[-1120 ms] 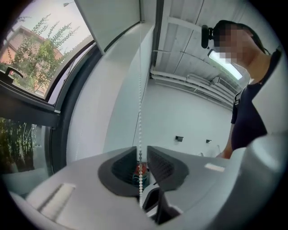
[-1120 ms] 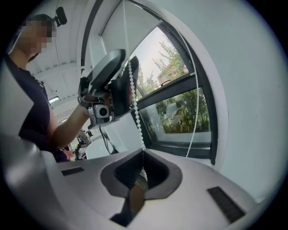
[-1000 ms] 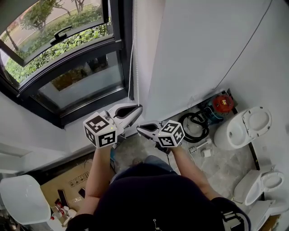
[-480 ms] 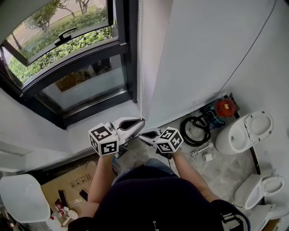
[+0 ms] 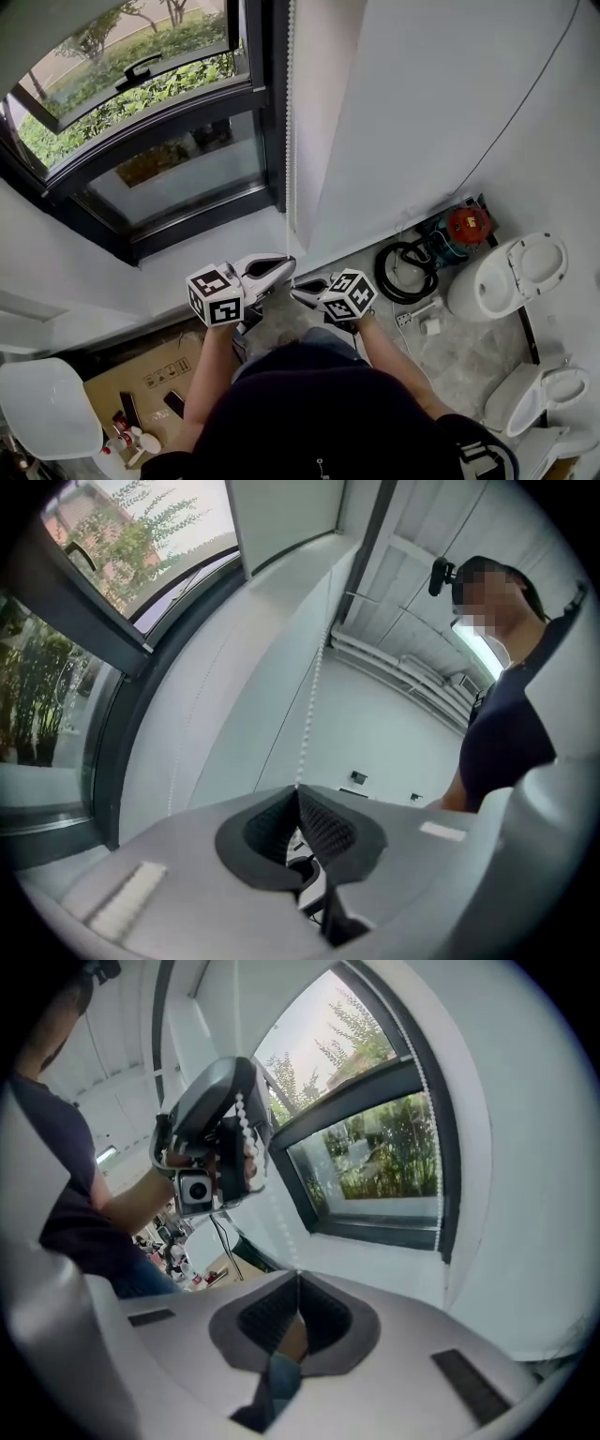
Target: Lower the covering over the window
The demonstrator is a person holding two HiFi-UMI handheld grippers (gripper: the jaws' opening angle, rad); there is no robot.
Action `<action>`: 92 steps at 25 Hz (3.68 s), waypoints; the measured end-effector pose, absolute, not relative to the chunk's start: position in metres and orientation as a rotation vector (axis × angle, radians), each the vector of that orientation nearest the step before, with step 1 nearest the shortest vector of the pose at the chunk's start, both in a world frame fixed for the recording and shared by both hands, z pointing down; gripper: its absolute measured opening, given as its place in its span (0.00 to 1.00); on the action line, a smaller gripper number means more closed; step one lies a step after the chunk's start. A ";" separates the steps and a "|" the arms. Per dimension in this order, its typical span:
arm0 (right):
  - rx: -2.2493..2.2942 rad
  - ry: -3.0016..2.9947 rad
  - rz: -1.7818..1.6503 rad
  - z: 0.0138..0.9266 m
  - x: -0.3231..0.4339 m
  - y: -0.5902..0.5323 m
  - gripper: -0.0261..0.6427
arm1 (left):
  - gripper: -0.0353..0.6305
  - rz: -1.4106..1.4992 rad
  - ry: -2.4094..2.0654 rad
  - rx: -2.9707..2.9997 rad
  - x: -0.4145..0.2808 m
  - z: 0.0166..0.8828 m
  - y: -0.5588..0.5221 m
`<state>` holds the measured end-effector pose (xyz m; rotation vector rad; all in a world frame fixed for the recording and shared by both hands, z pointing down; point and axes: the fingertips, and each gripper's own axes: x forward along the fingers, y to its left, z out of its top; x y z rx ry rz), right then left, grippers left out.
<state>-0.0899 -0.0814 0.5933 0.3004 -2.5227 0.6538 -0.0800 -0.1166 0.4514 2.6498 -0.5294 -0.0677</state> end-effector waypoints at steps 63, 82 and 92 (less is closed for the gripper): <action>0.464 -2.895 0.392 0.407 -0.092 -0.145 0.06 | 0.07 0.249 -0.372 2.391 -0.059 0.580 -0.081; 0.404 -2.691 0.604 0.508 -0.095 -0.127 0.06 | 0.07 0.230 -0.355 2.387 -0.060 0.580 -0.074; 0.441 -2.664 0.612 0.515 -0.087 -0.137 0.06 | 0.07 0.219 -0.353 2.401 -0.059 0.575 -0.073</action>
